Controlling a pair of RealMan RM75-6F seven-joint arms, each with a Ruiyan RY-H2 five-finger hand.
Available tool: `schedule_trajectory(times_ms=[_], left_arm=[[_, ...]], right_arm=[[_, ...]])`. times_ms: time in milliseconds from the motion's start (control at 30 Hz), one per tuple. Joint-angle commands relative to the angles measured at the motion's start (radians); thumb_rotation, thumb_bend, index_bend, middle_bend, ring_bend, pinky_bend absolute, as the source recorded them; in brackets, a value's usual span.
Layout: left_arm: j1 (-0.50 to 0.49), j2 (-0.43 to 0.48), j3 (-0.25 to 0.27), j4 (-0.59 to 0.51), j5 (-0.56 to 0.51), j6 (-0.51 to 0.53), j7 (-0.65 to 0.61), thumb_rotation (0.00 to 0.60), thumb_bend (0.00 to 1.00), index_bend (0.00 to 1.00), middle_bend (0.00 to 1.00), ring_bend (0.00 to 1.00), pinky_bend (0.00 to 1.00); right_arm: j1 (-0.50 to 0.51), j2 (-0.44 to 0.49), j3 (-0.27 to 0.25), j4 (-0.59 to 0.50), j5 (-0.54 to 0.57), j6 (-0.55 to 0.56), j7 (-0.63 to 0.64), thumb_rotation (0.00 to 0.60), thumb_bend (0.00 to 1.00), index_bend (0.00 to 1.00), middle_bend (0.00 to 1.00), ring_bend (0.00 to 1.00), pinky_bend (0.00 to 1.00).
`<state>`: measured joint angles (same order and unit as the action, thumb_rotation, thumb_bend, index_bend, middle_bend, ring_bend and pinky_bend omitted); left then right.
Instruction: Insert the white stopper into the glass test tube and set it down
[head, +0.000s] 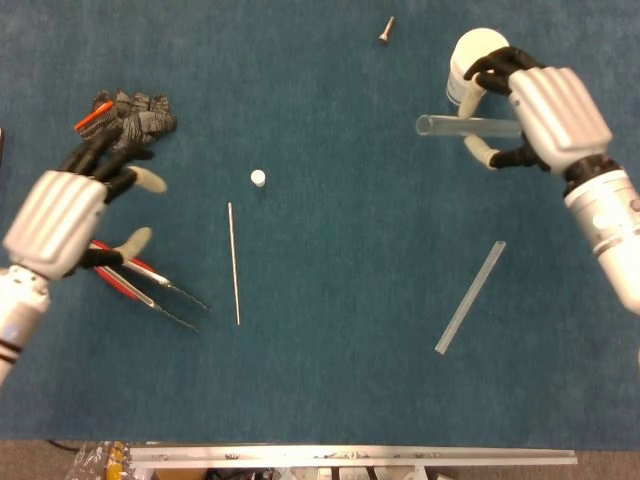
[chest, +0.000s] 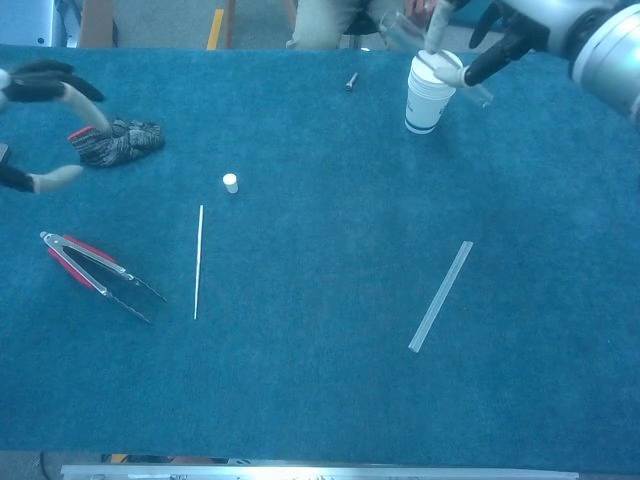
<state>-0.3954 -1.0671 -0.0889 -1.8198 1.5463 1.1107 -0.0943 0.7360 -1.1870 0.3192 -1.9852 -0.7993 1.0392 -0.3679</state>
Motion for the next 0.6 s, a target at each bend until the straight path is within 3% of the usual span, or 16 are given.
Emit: schedule_trajectory(times_ms=[33,233,600], left_arm=[[-0.062,-0.054,-0.012,0.029,-0.026,-0.072,0.040,0.600,0.32,0.34,0.18,0.03,0.05],[-0.145,-0.155,-0.025,0.110,-0.034,-0.143,0.118,0.600,0.32,0.35,0.18,0.03,0.05],[-0.249,-0.309,-0.053,0.286,-0.080,-0.213,0.099,0.600,0.32,0.35,0.17,0.03,0.05]], right_arm=[[-0.014,0.033,-0.006,-0.023,-0.007,0.001,0.023,0.600,0.40,0.64,0.32,0.18,0.36],[-0.033,0.071,-0.027,-0.038,-0.024,0.006,0.049,0.600,0.40,0.64,0.32,0.18,0.36],[-0.054,0.112,-0.054,-0.064,-0.040,0.027,0.065,0.600,0.40,0.65,0.33,0.18,0.36]])
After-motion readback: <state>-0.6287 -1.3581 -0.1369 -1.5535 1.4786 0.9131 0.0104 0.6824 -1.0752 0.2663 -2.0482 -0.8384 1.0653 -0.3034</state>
